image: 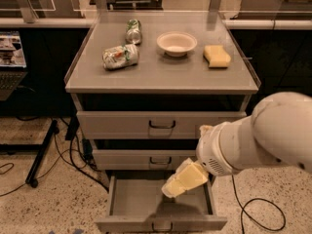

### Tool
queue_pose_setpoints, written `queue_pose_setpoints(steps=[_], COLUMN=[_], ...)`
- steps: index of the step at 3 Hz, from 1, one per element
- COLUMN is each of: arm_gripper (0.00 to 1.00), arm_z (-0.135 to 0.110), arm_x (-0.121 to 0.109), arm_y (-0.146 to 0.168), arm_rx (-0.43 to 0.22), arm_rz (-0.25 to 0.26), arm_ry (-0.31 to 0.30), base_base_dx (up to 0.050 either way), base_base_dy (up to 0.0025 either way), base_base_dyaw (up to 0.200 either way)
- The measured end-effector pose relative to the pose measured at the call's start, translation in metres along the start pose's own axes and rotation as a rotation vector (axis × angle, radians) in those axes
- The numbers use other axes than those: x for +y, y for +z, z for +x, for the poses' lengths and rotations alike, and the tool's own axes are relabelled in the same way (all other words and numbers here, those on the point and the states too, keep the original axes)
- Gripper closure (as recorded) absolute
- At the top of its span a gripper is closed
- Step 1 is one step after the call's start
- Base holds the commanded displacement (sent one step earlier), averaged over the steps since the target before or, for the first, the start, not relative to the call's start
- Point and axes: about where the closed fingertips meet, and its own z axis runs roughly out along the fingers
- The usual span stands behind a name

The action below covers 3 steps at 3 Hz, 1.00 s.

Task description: Close bottom drawer

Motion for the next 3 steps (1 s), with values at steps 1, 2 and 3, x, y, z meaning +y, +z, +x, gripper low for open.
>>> queue_pose_setpoints(steps=[1, 2, 3], arm_gripper=[0.26, 0.5, 0.73], arm_z=[-0.0069, -0.0069, -0.0069], arm_x=[-0.0175, -0.0175, -0.0175], arm_y=[0.0074, 0.0074, 0.0074], arm_rx=[-0.047, -0.047, -0.047], arm_rz=[0.047, 0.047, 0.047], arm_ry=[0.013, 0.013, 0.013], base_base_dx=[0.0, 0.0, 0.0], base_base_dy=[0.0, 0.0, 0.0], base_base_dyaw=[0.0, 0.0, 0.0])
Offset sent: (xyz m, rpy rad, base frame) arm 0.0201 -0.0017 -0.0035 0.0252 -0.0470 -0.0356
